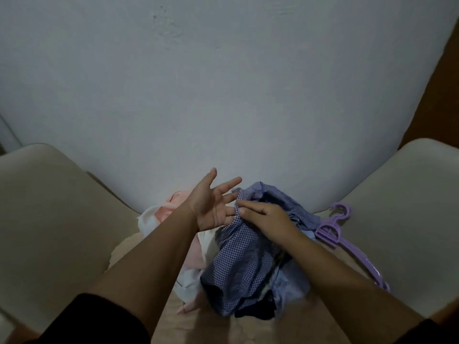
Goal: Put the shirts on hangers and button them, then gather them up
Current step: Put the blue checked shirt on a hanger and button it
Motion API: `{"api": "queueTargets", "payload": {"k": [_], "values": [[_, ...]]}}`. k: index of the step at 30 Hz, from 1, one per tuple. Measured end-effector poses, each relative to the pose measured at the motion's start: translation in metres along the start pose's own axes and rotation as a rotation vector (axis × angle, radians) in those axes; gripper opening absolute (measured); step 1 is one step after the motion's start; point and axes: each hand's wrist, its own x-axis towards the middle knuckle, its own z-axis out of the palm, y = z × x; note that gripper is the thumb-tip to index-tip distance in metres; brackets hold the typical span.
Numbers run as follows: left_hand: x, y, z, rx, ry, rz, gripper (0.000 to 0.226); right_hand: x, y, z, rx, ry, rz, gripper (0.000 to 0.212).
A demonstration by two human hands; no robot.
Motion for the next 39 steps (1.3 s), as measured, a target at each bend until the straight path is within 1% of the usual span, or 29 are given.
{"api": "queueTargets", "payload": {"k": [2,5,6,8,10,11,13,15,18,20,22,23,25,28,30,31,33,34,36,39], "values": [[-0.006,0.008,0.014,-0.008,-0.048,0.028,0.073,-0.007,-0.015,-0.005,-0.005,0.042,-0.024,0.041],[-0.016,0.020,0.040,0.013,-0.107,0.061,0.071,-0.017,-0.034,-0.018,0.001,0.146,-0.061,0.039],[-0.020,0.024,0.050,0.046,-0.123,0.069,0.068,-0.022,-0.041,-0.025,0.004,0.179,-0.073,0.039],[-0.032,0.033,0.073,0.153,-0.132,0.096,0.057,-0.033,-0.056,-0.040,0.025,0.223,-0.100,0.045],[-0.038,0.040,0.095,0.402,-0.087,0.204,0.044,-0.047,-0.073,-0.056,0.060,0.220,-0.124,0.052],[-0.040,0.042,0.105,0.566,-0.050,0.291,0.043,-0.055,-0.081,-0.064,0.070,0.206,-0.129,0.054],[-0.044,0.047,0.127,0.857,-0.008,0.440,0.055,-0.068,-0.094,-0.081,0.038,0.176,-0.141,0.058],[-0.045,0.051,0.146,1.007,-0.032,0.499,0.064,-0.079,-0.105,-0.097,-0.040,0.140,-0.152,0.060],[-0.043,0.049,0.171,1.060,-0.113,0.447,0.063,-0.099,-0.114,-0.118,-0.035,0.093,-0.144,0.059],[-0.038,0.044,0.180,1.128,-0.149,0.395,0.054,-0.111,-0.116,-0.130,0.053,0.099,-0.137,0.061],[-0.033,0.041,0.182,1.193,-0.199,0.378,0.042,-0.121,-0.115,-0.142,0.159,0.139,-0.116,0.057],[-0.032,0.042,0.182,1.201,-0.206,0.382,0.038,-0.125,-0.113,-0.149,0.177,0.170,-0.108,0.054],[-0.032,0.046,0.181,1.131,-0.224,0.396,0.035,-0.128,-0.108,-0.163,0.125,0.227,-0.100,0.049],[-0.038,0.052,0.186,0.955,-0.290,0.412,0.031,-0.129,-0.103,-0.173,-0.115,0.228,-0.072,0.052],[-0.042,0.056,0.194,0.933,-0.285,0.432,0.026,-0.127,-0.102,-0.173,-0.198,0.189,-0.033,0.048],[-0.044,0.057,0.198,0.941,-0.276,0.441,0.024,-0.127,-0.102,-0.171,-0.219,0.153,-0.021,0.041],[-0.049,0.061,0.202,0.962,-0.255,0.441,0.022,-0.127,-0.100,-0.166,-0.260,0.063,-0.033,0.021],[-0.052,0.064,0.203,0.967,-0.239,0.438,0.022,-0.127,-0.100,-0.164,-0.289,0.033,-0.054,0.017],[-0.059,0.069,0.202,0.950,-0.211,0.436,0.027,-0.127,-0.098,-0.161,-0.344,0.042,-0.089,0.025],[-0.072,0.086,0.194,0.869,-0.135,0.446,0.032,-0.126,-0.099,-0.161,-0.400,0.111,-0.083,0.038]]}}
